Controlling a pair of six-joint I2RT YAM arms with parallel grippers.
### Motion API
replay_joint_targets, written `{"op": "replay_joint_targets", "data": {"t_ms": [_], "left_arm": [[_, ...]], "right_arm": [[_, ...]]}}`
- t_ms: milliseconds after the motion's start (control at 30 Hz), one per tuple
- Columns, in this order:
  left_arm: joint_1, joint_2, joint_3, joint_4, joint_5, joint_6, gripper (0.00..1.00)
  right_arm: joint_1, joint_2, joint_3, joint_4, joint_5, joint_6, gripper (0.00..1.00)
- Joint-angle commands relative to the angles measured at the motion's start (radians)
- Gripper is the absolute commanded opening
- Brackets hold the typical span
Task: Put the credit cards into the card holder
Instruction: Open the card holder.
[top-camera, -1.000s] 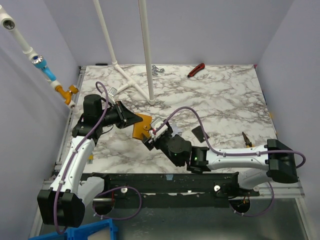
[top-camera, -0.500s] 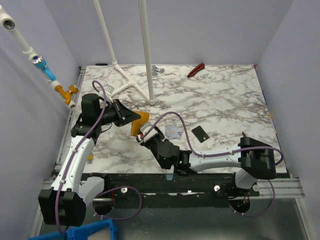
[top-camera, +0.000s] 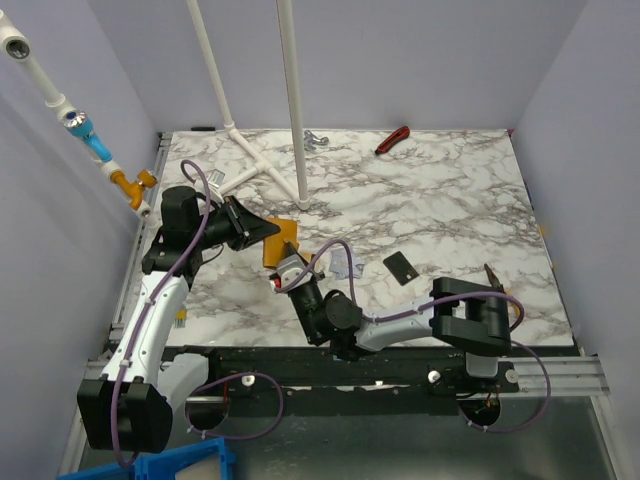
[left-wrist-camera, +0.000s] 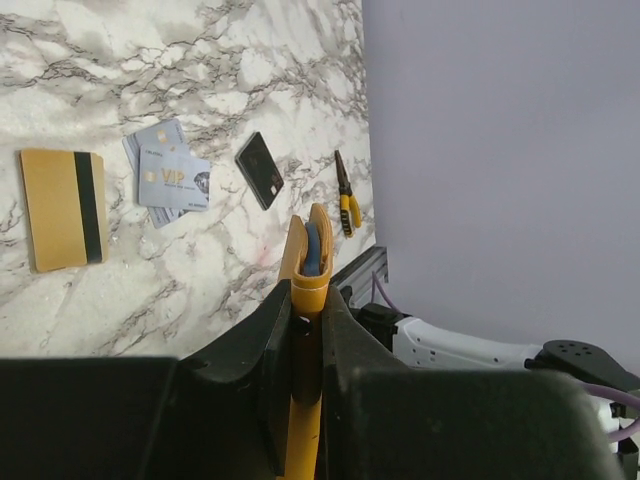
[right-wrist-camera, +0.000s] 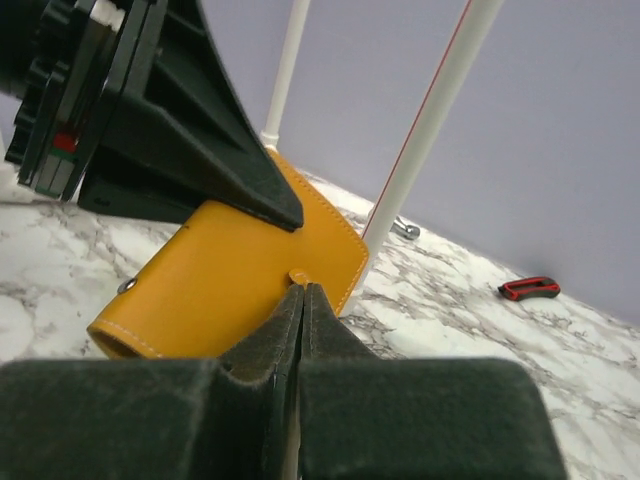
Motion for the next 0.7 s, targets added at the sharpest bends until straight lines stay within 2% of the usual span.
{"op": "replay_joint_targets", "data": {"t_ms": [0,267,467,500,567,667], "left_arm": [[-0.011,-0.021,0.036,-0.112,0.054,0.046,0.00],[-0.015,-0.023,0.035,-0.117,0.055,0.058,0.00],[-0.016,-0.021,0.043,-0.114,0.055,0.071,0.00],[-0.018,-0.020,0.041,-0.109,0.056,0.074,0.00],[-0.024,-0.015,0.036,-0.095,0.054,0.082,0.00],[-0.036,-0.002,0.041,-0.088,0.033,0.112,0.00]], "right_arm": [[-0.023,0.043,0.059,0.320,0.117,-0.147,0.01],[-0.022,0.039,0.050,0.330,0.154,-0.120,0.01],[-0.023,-0.036,0.008,0.255,0.202,-0.033,0.01],[-0.023,-0.065,-0.005,0.208,0.216,0.007,0.01],[-0.023,-0.162,-0.039,0.024,0.224,0.152,0.13],[-0.032,-0.347,-0.051,-0.542,0.125,0.570,0.36]]}}
